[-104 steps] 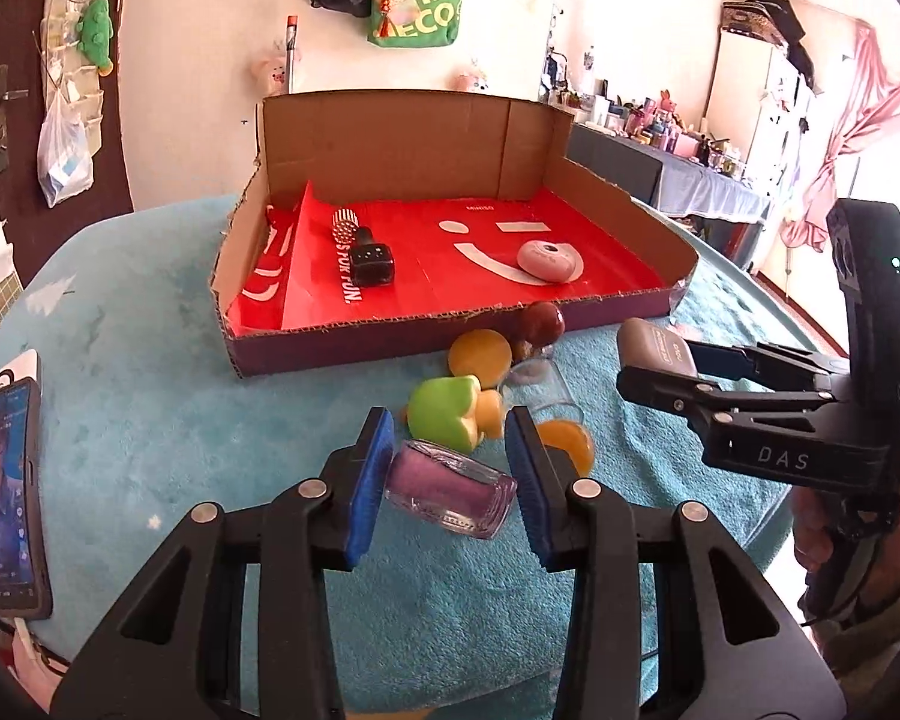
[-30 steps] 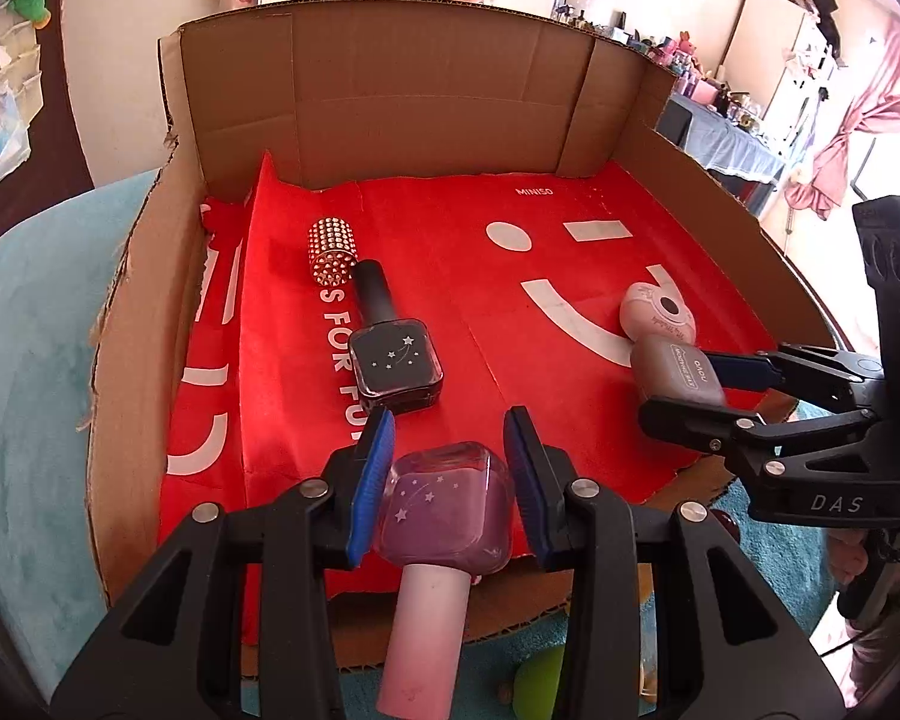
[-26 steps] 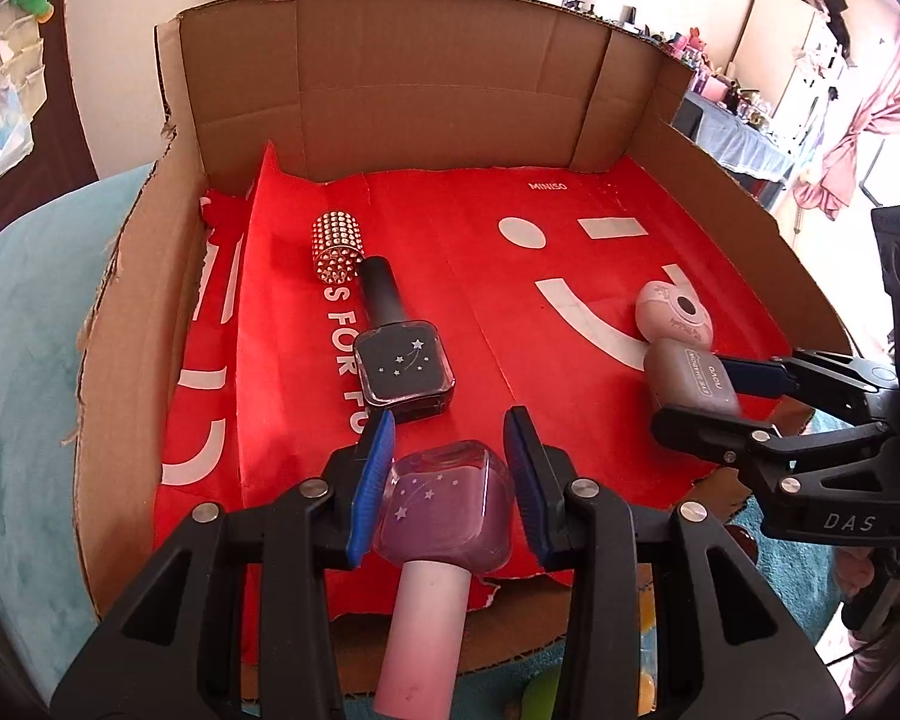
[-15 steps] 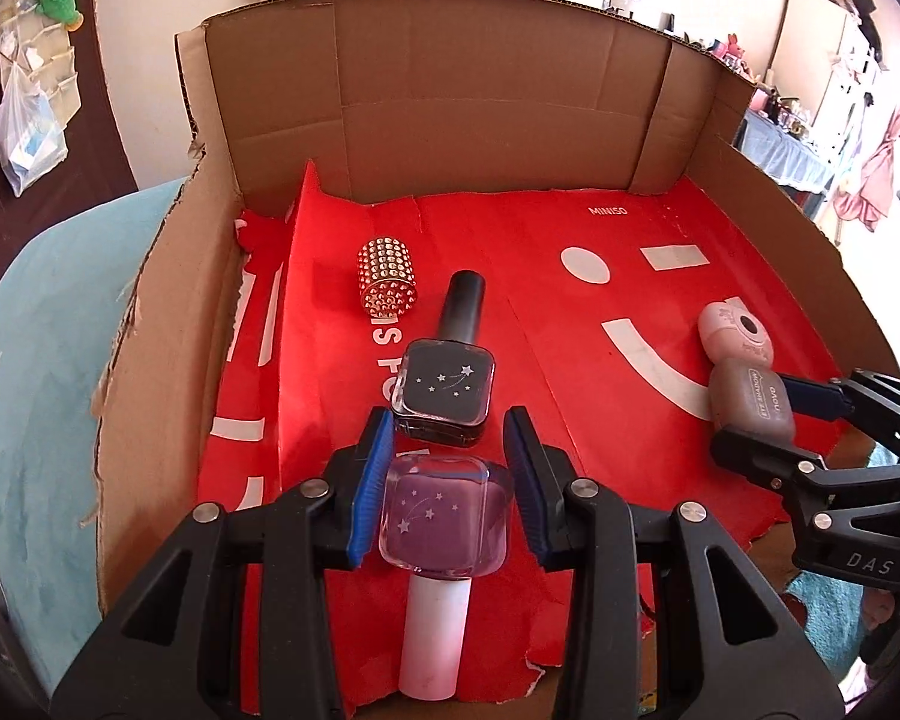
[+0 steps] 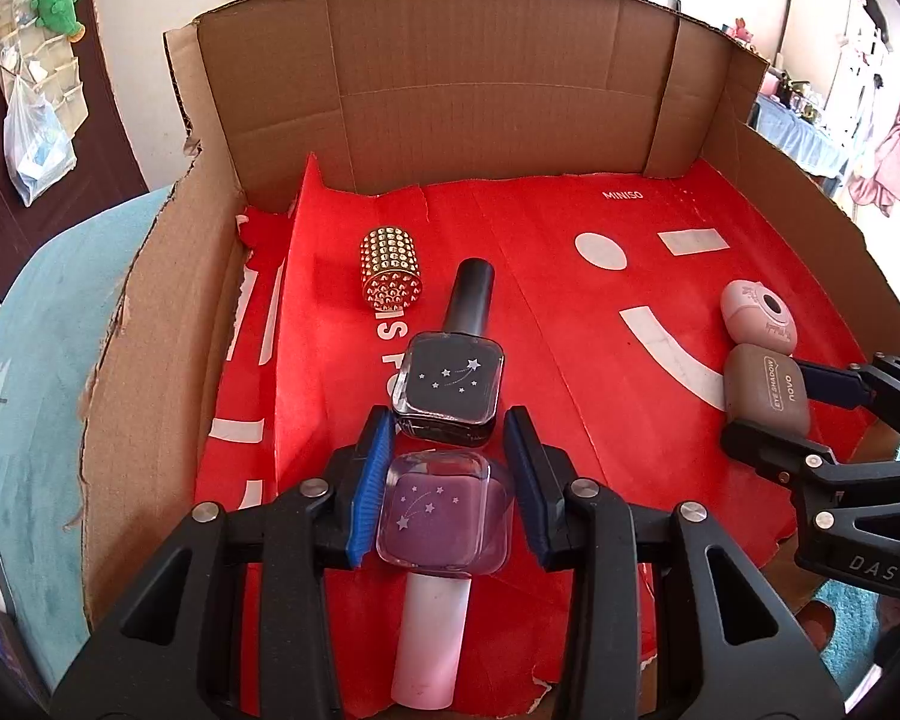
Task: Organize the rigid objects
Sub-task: 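Lower lilac polish beside black polish while right gripper sets eye shadow beside pink compact, then open both grippers and withdraw them from the box toward the table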
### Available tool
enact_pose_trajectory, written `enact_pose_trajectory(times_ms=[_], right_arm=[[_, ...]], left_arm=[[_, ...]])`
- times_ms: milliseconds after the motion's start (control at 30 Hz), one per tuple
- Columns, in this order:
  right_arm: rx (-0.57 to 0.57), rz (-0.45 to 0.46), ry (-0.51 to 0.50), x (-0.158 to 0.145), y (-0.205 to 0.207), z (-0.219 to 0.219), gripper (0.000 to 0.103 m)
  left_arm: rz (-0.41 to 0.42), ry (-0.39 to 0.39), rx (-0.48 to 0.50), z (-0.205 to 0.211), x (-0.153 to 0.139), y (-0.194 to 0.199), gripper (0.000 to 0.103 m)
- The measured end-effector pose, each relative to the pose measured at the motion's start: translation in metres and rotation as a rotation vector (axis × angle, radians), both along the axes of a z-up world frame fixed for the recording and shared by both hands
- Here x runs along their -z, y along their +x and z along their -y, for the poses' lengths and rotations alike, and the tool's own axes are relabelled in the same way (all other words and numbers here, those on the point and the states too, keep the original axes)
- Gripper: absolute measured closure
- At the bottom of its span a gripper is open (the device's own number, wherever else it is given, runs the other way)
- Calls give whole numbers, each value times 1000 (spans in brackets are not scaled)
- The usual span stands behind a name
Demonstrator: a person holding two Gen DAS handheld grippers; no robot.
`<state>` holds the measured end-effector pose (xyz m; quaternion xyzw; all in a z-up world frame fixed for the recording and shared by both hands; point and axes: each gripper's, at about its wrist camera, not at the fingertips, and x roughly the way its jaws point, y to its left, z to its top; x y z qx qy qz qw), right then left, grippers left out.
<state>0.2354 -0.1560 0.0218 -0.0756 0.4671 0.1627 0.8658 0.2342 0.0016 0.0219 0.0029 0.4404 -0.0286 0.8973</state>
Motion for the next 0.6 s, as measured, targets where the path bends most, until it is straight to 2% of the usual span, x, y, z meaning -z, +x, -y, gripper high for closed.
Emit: enact_pose_trajectory(times_ms=[433,600], right_arm=[[1,-4,16,1,3,2,40],[-2,-4,31,1,2,4,40]], left_arm=[[8,41,7,5,-1,-4,66],[48,47,7,5,-9,-9,46]])
